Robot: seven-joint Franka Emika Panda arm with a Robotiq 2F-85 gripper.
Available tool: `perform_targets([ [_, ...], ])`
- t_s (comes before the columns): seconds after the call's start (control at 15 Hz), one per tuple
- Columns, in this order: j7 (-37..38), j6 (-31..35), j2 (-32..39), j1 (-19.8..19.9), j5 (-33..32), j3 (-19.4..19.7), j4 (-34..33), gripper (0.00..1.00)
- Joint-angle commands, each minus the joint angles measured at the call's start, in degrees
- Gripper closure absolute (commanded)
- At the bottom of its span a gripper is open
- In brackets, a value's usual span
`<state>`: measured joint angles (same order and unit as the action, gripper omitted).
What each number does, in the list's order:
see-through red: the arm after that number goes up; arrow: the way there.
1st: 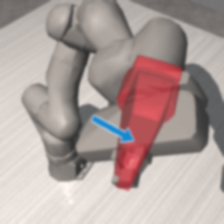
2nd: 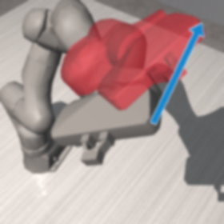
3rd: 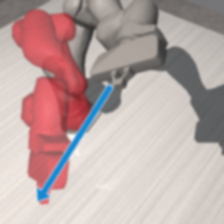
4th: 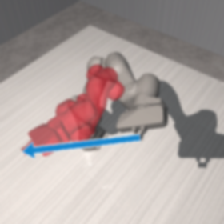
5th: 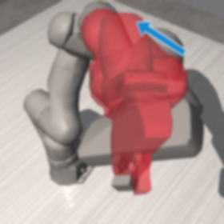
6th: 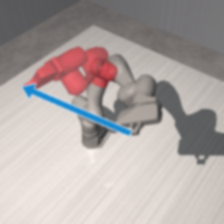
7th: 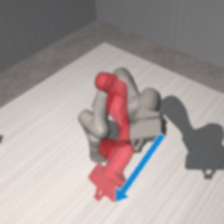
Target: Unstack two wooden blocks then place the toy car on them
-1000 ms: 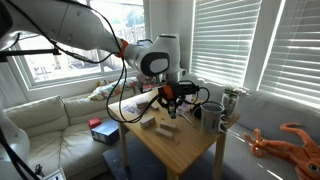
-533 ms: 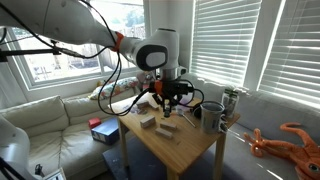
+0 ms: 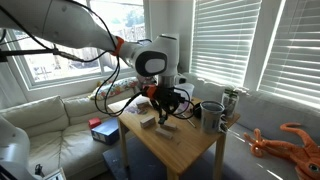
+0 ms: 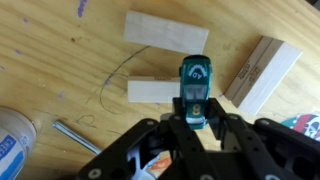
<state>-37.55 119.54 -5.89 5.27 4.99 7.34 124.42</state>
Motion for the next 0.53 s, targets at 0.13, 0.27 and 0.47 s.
perform_targets([
  [0.13,6.03,1.76,-1.68,0.44,-0.71,0.58,3.45,0.93],
  [0.27,7.43,3.08,-2.0,0.74,-1.28,0.87,4.33,0.93],
  [0.47,8.67,5.41,-2.48,1.08,-1.77,1.25,5.39,0.93],
])
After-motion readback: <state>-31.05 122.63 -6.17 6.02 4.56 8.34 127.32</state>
